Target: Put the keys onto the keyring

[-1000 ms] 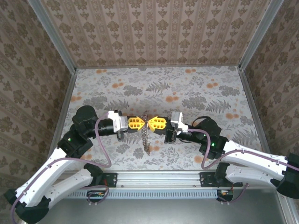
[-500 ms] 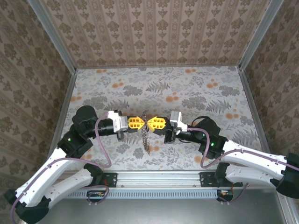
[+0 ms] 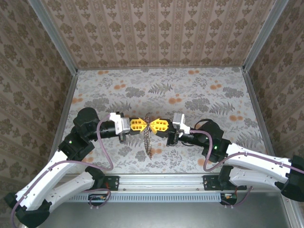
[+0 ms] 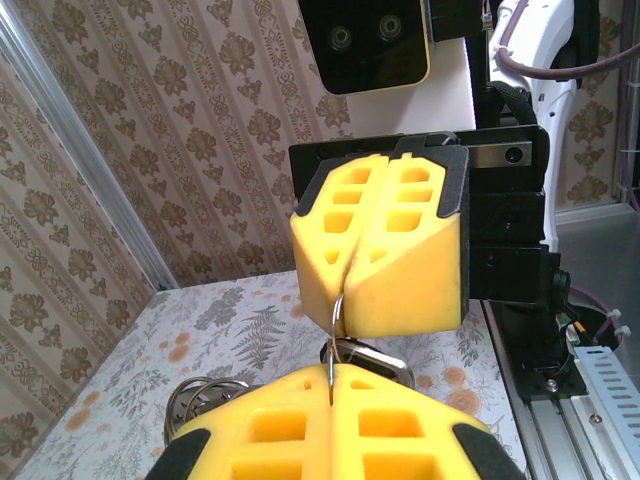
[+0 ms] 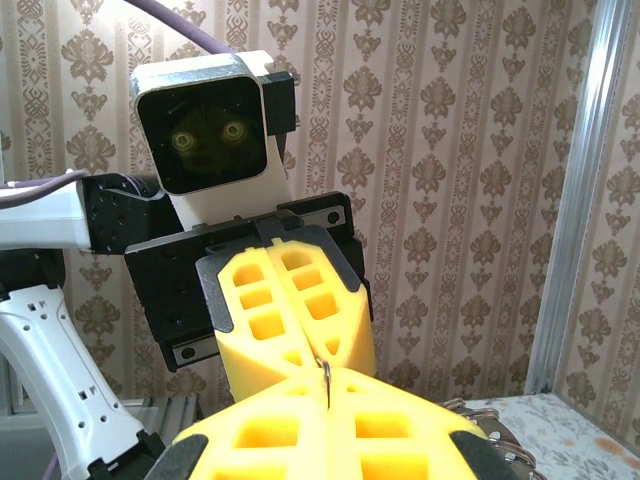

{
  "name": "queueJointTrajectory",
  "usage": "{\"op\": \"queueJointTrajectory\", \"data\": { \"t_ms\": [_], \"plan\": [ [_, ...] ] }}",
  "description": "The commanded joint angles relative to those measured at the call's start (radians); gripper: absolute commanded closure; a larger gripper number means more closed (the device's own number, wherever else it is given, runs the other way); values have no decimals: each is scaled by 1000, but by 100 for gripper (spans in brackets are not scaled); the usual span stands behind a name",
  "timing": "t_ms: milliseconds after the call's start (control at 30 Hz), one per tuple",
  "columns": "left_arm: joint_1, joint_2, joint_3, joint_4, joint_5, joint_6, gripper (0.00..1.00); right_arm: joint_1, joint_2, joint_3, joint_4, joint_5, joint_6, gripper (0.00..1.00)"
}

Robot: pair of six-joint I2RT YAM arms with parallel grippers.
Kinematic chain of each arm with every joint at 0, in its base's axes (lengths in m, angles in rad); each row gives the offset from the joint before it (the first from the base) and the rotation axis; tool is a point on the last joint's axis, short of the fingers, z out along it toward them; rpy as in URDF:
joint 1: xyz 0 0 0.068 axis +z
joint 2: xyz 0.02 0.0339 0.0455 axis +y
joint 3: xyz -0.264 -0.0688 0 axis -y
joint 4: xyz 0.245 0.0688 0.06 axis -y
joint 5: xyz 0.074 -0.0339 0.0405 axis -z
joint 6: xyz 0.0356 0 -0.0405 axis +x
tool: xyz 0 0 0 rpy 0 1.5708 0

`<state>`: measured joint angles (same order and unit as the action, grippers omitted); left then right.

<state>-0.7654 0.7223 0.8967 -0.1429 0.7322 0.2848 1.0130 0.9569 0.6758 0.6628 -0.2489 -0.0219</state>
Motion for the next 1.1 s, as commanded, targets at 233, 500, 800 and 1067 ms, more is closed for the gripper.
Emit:
{"op": "queueJointTrajectory", "data": {
  "t_ms": [233,500,800,1067],
  "plan": [
    [-7,-21,-1,29,15,14,100,4,-24,-12,-4,131,-1,100],
    [-9,-26,-3,30,15,14,100,4,-31,-18,-17,166,-1,100],
    [-9,-32,-6,35,12,11,100,4,-29,-18,-29,184,3,100],
    [-8,-40,-12,50,19,2,100,4,-27,-24,-28,192,4,100]
  ]
}}
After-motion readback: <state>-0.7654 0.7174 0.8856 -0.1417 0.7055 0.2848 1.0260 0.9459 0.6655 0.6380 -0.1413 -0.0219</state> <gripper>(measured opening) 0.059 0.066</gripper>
